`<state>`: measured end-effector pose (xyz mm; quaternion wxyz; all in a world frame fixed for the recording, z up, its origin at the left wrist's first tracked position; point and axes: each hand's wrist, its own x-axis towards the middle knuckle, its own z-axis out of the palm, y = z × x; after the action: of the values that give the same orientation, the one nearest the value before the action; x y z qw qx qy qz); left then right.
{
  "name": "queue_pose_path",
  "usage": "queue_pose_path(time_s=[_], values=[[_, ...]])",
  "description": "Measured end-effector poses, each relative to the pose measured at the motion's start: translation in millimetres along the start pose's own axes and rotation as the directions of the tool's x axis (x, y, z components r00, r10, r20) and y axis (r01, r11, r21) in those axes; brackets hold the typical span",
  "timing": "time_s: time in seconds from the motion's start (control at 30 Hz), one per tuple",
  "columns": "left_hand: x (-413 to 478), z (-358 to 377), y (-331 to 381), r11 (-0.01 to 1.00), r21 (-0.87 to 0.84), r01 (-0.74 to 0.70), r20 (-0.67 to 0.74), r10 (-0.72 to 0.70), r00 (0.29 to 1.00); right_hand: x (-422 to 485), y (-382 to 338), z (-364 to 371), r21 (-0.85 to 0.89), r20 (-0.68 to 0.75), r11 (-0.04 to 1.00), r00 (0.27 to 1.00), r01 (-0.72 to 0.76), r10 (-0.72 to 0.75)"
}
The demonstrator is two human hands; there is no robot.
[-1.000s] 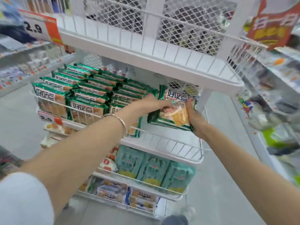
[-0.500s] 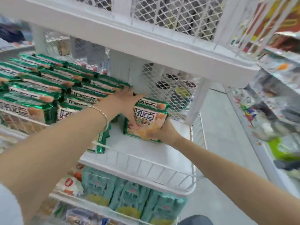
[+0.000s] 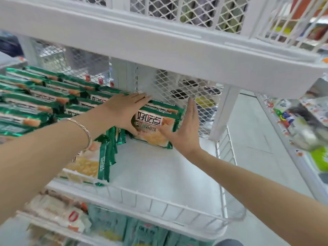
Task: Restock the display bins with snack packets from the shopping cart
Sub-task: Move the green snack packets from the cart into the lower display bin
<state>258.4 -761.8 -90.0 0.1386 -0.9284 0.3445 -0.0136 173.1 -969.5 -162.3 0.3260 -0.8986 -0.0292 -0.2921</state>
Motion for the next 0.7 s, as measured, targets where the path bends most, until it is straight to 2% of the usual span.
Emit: queue_pose_path(time_s=[0.03, 0.07, 0.1, 0.13, 0.17, 0.2, 0.27, 0.33, 0.4, 0.5, 0.6, 0.7], values=[[-0.1, 2.8, -1.2, 1.000, -0.018, 0.007, 0.009, -0.006, 1.000, 3.6, 2.1, -5.6, -0.243, 0.071, 0.937, 0.968, 0.251, -0.241], [1.0, 5.3, -1.1, 1.000, -0.016, 0.012, 0.014, -0.012, 1.000, 6.9, 7.3, -8.6, -0.419, 0.256, 0.742, 0.852, 0.523, -0.457], [3.2, 7.1, -0.4, 1.000, 0.006, 0.019, 0.014, -0.019, 1.000, 9.4, 16.5, -8.8, -0.491, 0.468, 0.483, 0.687, 0.725, -0.556], [5.5, 8.6, 1.4, 0.999, 0.038, 0.026, 0.003, -0.026, 1.000, 11.4, 27.4, -7.5, -0.496, 0.623, 0.260, 0.548, 0.828, -0.558], [7.1, 10.1, 3.9, 0.996, 0.075, 0.038, -0.013, -0.037, 0.999, 13.1, 36.8, -5.7, -0.491, 0.704, 0.133, 0.482, 0.861, -0.522], [8.2, 11.1, 6.9, 0.992, 0.111, 0.060, -0.029, -0.057, 0.998, 15.8, 43.9, -3.7, -0.494, 0.734, 0.082, 0.466, 0.865, -0.495], [10.1, 12.4, 11.2, 0.981, 0.167, 0.096, -0.033, -0.092, 0.995, 21.7, 48.8, 0.4, -0.500, 0.740, 0.075, 0.471, 0.863, -0.480], [9.8, 8.5, 14.3, 0.980, 0.171, 0.099, 0.003, -0.101, 0.995, 21.1, 40.5, -0.6, -0.500, 0.749, 0.121, 0.498, 0.858, -0.436], [7.2, 3.2, 10.5, 0.990, 0.103, 0.094, 0.038, -0.098, 0.994, 17.1, 28.3, -3.8, -0.487, 0.759, 0.178, 0.515, 0.855, -0.399], [-9.2, -7.4, 2.5, 0.995, -0.083, 0.063, 0.069, -0.057, 0.996, 13.1, 5.8, -14.1, -0.444, 0.722, 0.304, 0.538, 0.843, -0.436], [-43.9, -15.4, -10.5, 0.971, -0.209, 0.120, 0.029, -0.116, 0.993, 21.6, -23.4, -24.5, -0.472, 0.686, 0.425, 0.624, 0.773, -0.373], [-91.7, -13.3, -35.2, 0.951, -0.238, 0.200, 0.004, -0.205, 0.979, 31.8, -63.9, -21.8, -0.531, 0.625, 0.566, 0.742, 0.631, -0.241]])
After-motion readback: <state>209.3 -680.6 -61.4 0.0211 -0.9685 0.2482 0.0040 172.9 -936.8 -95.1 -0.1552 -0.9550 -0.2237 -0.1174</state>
